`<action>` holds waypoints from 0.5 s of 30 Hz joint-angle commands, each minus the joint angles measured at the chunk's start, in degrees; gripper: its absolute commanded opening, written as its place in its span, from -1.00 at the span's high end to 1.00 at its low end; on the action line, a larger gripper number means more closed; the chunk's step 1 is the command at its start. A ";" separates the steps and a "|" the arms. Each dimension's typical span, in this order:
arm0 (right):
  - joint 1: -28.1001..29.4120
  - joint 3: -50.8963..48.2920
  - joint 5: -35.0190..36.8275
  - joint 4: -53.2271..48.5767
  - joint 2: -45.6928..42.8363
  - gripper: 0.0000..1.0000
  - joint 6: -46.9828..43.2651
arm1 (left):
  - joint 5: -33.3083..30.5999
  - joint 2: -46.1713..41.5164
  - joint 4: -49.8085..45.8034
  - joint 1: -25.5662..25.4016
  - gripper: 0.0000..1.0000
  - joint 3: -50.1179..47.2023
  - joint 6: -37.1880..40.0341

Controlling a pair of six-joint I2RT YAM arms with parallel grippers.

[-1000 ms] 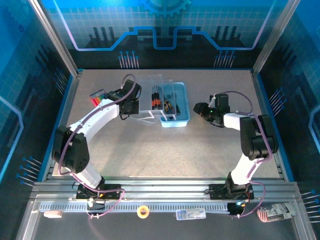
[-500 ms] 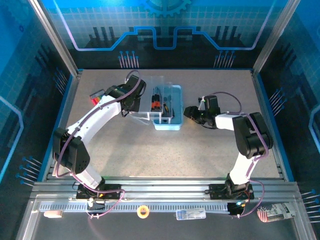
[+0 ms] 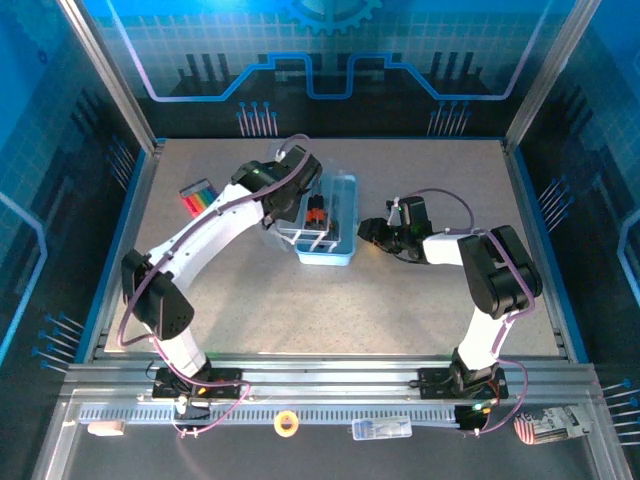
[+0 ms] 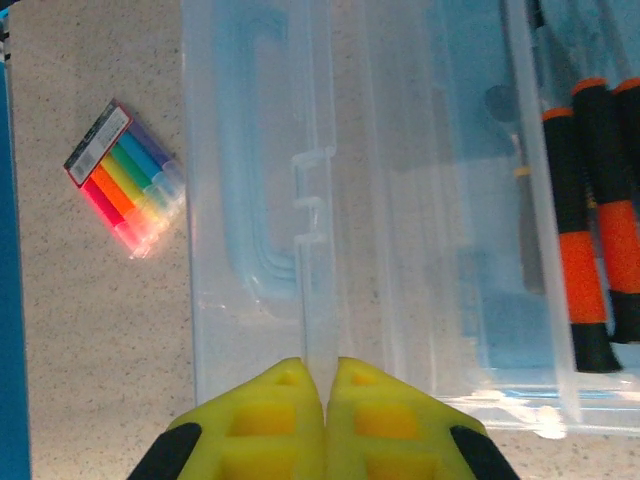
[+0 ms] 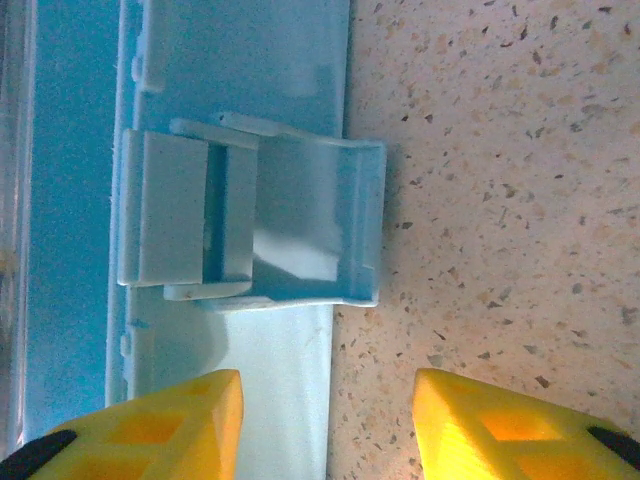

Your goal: Pack the tool kit

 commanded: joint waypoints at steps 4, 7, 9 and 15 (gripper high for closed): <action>1.46 -0.68 -0.98 0.27 0.63 0.02 -0.03 | 9.91 4.01 -0.43 -5.28 0.88 5.79 -2.79; 0.99 -1.01 -1.13 0.54 0.62 0.02 0.14 | 11.10 6.47 -0.77 -6.63 0.88 8.89 -3.23; 0.77 -1.23 -1.50 1.03 0.63 0.02 0.51 | 11.93 7.96 -0.54 -7.73 0.88 10.25 -3.38; 0.11 -1.65 -1.24 0.27 -0.41 0.02 -0.05 | 15.41 11.14 1.48 -9.73 0.89 12.99 -4.72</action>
